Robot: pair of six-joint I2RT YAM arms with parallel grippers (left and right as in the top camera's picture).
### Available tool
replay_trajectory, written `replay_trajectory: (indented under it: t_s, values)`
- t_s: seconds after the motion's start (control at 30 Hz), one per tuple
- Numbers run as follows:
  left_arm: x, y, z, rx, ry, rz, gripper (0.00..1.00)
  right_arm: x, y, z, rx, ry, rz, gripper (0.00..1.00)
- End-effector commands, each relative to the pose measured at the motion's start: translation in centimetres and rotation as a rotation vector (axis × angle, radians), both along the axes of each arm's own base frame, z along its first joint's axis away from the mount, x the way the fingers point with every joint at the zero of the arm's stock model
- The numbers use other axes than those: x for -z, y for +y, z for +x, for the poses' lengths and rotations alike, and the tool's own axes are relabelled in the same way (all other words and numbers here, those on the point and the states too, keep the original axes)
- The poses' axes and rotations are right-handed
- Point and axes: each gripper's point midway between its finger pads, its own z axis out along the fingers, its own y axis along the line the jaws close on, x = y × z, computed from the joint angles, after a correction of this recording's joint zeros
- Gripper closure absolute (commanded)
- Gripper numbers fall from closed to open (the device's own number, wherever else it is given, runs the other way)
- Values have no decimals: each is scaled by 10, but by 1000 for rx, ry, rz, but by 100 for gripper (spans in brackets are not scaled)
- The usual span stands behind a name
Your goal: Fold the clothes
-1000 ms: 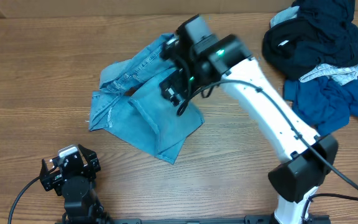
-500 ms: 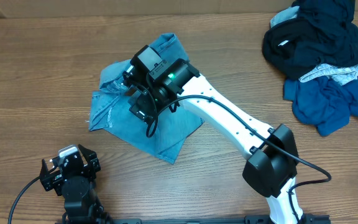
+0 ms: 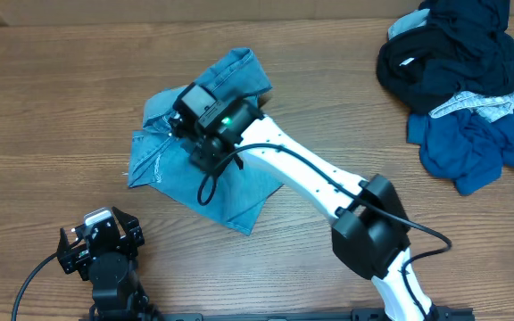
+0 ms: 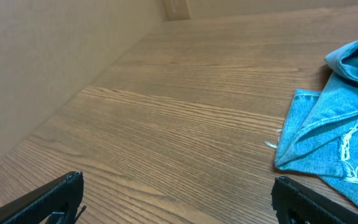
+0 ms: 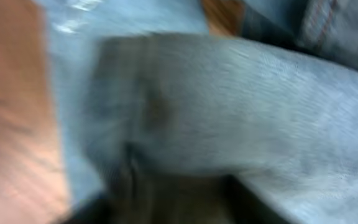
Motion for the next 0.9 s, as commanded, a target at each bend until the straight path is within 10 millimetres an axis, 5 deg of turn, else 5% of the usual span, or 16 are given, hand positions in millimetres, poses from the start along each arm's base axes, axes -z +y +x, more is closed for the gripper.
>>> replay_trajectory:
  t_s: [0.0,0.2,0.3,0.47,0.53,0.63,0.67,0.7,0.73,0.87]
  values:
    - [1,-1,0,5,1,-8,0,4,-57,49,236,-148,-169,96]
    - [1,-1,0,5,1,-8,0,-38,-156,103,542,-162,-157,96]
    - [1,-1,0,5,1,-8,0,-68,-226,125,696,-182,-152,96]
    - [1,-1,0,5,1,-8,0,-113,-349,134,936,-338,-368,96]
    - [1,-1,0,5,1,-8,0,-134,-383,132,1006,-428,-467,96]
    - [1,-1,0,5,1,-8,0,-156,-405,124,1038,-494,-563,94]
    - [1,-1,0,5,1,-8,0,-158,-406,122,1037,-489,-565,73]
    - [1,-1,0,5,1,-8,0,-157,-404,120,1034,-476,-554,26]
    - [1,-1,0,5,1,-8,0,-153,-398,118,1018,-450,-525,0]
    - [1,-1,0,5,1,-8,0,-141,-356,119,943,-356,-338,0]
